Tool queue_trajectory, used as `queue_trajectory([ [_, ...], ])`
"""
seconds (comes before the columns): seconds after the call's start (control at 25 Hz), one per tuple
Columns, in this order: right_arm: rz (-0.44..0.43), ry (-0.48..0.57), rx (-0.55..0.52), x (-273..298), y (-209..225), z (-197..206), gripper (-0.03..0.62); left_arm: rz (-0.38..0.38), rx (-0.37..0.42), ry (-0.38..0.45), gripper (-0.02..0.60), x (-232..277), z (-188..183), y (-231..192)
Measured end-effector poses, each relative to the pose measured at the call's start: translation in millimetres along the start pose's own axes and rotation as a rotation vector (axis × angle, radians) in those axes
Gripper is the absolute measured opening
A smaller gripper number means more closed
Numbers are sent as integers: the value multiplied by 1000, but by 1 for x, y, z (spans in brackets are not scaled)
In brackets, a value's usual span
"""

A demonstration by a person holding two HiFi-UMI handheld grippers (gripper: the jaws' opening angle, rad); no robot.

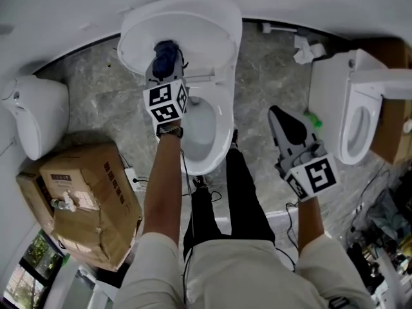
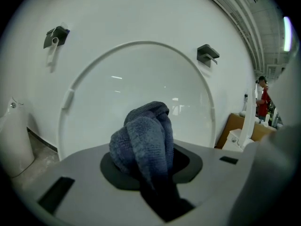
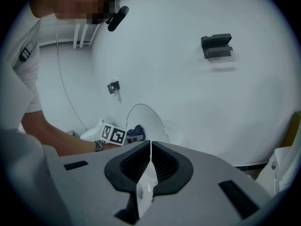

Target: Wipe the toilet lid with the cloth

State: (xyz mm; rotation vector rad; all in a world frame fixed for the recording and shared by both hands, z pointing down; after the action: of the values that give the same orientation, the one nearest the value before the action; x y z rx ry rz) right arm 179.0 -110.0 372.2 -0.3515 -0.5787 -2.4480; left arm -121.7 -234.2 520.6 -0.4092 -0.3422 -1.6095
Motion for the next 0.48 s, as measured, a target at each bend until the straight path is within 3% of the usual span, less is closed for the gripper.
queue_trajectory([
  [0.16, 33, -3, 1, -8, 11, 9, 29, 76, 16, 15, 117, 1, 6, 41],
  [0.48, 70, -2, -6, 2, 16, 20, 29, 255, 147, 5, 114, 3, 22, 110],
])
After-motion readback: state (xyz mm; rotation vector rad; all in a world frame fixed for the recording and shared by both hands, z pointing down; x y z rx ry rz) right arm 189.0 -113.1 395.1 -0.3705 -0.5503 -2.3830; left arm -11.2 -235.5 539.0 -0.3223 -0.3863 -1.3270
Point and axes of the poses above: the fingertips, and each gripper's own axes: x forward along the fingers, y to its right, z out of its underside, the point moved 9 cm from there along -x, backward along the fingers, and after that the axes turned 15 degrees about -z, right-handed, at the moved point
